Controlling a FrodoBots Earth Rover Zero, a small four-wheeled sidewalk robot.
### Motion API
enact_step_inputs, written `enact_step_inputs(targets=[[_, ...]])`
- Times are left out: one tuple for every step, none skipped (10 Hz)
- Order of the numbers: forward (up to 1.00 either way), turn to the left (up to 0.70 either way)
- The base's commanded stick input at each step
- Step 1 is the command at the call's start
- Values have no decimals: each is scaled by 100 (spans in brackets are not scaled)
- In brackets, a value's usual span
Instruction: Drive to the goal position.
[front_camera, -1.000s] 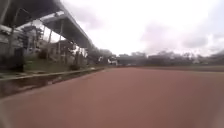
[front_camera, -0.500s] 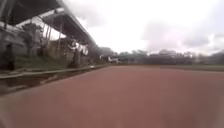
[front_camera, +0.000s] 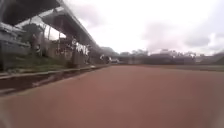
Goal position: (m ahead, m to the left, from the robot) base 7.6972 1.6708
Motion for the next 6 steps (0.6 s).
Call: enact_step_inputs(targets=[[70,1],[70,1],[70,1],[70,1],[70,1],[70,1]])
